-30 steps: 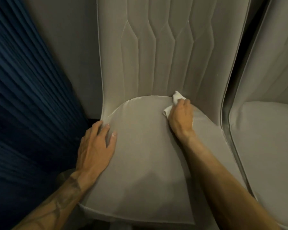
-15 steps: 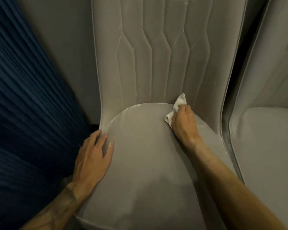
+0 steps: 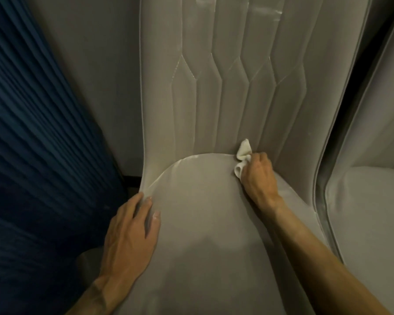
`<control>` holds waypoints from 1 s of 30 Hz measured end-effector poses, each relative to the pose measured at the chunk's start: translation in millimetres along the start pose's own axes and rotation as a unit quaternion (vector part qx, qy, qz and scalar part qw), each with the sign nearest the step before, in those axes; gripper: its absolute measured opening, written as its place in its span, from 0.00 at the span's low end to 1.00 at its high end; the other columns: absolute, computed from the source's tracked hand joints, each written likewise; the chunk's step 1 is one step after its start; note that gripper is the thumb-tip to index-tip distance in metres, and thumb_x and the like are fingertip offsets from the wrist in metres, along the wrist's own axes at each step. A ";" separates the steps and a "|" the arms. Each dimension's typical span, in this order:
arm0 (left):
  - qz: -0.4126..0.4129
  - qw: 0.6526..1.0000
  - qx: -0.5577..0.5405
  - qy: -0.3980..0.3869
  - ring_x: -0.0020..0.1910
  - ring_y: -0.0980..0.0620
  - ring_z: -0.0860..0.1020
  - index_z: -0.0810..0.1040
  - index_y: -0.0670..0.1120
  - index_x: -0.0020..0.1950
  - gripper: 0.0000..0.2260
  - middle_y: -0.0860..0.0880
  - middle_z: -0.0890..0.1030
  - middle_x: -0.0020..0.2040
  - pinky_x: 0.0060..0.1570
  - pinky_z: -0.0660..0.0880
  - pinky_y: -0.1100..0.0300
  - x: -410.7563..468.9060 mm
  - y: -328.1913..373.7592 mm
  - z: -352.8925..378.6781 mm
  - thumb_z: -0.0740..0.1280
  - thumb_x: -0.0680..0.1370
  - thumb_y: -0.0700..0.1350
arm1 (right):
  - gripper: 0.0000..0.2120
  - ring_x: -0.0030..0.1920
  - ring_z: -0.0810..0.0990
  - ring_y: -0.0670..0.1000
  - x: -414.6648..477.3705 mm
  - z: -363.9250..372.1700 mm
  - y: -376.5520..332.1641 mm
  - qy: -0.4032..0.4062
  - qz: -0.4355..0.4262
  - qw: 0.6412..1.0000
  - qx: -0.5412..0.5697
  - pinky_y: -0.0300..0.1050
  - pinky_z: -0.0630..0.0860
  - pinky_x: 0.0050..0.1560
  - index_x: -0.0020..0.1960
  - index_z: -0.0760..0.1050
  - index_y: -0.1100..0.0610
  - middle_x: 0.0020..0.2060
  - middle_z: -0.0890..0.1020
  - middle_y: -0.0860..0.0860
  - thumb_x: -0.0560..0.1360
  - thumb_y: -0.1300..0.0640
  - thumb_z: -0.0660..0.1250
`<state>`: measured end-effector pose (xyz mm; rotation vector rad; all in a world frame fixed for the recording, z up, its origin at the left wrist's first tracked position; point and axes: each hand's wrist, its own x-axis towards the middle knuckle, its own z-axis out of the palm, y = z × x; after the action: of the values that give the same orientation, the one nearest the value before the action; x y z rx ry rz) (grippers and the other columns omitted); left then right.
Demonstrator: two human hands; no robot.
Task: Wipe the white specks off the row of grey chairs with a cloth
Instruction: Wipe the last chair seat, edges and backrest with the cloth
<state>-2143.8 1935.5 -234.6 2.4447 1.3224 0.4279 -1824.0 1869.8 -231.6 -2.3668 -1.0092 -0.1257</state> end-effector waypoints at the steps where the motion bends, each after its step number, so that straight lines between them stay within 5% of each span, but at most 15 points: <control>1: -0.004 1.000 -0.002 -0.004 0.74 0.45 0.69 0.74 0.45 0.77 0.28 0.47 0.70 0.78 0.71 0.71 0.44 0.8 0.6 0.5 0.51 0.85 0.60 | 0.12 0.54 0.74 0.66 -0.2 2.1 0.5 0.010 0.018 1.000 -0.009 0.56 0.68 0.57 0.56 0.75 0.68 0.54 0.76 0.65 0.79 0.60 0.61; 10: 0.000 1.000 -0.003 -0.001 0.73 0.45 0.70 0.75 0.45 0.76 0.28 0.46 0.71 0.77 0.70 0.72 0.43 3.2 -2.4 2.1 0.52 0.83 0.59 | 0.13 0.54 0.74 0.64 6.6 27.4 -45.0 -0.050 -0.095 0.992 -0.060 0.56 0.69 0.58 0.61 0.75 0.64 0.55 0.77 0.62 0.78 0.59 0.64; 14: 0.000 1.000 -0.002 0.010 0.71 0.43 0.72 0.77 0.44 0.74 0.28 0.46 0.73 0.76 0.68 0.73 0.43 3.1 -0.6 2.9 0.52 0.83 0.59 | 0.12 0.53 0.73 0.64 3.9 14.0 -16.4 -0.011 -0.036 0.995 -0.087 0.55 0.69 0.57 0.59 0.75 0.64 0.54 0.77 0.62 0.77 0.61 0.63; 17: 0.004 1.000 0.002 0.014 0.71 0.43 0.72 0.77 0.44 0.74 0.29 0.45 0.73 0.75 0.68 0.73 0.44 3.5 0.0 3.7 0.51 0.83 0.59 | 0.14 0.58 0.73 0.63 5.3 28.3 -51.4 -0.029 -0.025 0.999 -0.009 0.54 0.69 0.62 0.63 0.75 0.62 0.56 0.77 0.61 0.79 0.61 0.62; 22: 0.010 1.000 0.006 0.012 0.71 0.42 0.73 0.77 0.44 0.74 0.28 0.44 0.73 0.75 0.68 0.73 0.43 1.8 -1.6 3.1 0.52 0.83 0.58 | 0.15 0.56 0.74 0.62 -0.5 37.9 -83.7 -0.111 -0.153 0.982 0.013 0.53 0.70 0.60 0.64 0.75 0.61 0.55 0.76 0.61 0.79 0.58 0.63; 27: 0.005 1.000 -0.009 0.013 0.72 0.43 0.72 0.76 0.44 0.75 0.27 0.45 0.73 0.76 0.68 0.73 0.45 2.6 -2.7 4.2 0.53 0.83 0.57 | 0.14 0.55 0.73 0.64 12.1 29.6 -49.2 -0.038 -0.049 0.997 -0.039 0.55 0.69 0.60 0.62 0.75 0.63 0.56 0.76 0.62 0.79 0.60 0.61; 30: 0.002 1.000 -0.011 0.020 0.71 0.43 0.72 0.77 0.43 0.74 0.26 0.45 0.73 0.75 0.68 0.73 0.44 3.2 -3.2 5.2 0.56 0.83 0.56 | 0.12 0.55 0.75 0.63 6.6 44.5 -88.6 -0.061 -0.065 0.996 0.025 0.54 0.70 0.60 0.58 0.77 0.64 0.54 0.79 0.62 0.78 0.60 0.62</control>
<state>-2142.4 1939.1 -240.3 2.4326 1.3212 0.4921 -1886.1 1947.2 -226.6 -2.2861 -1.2113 -0.0039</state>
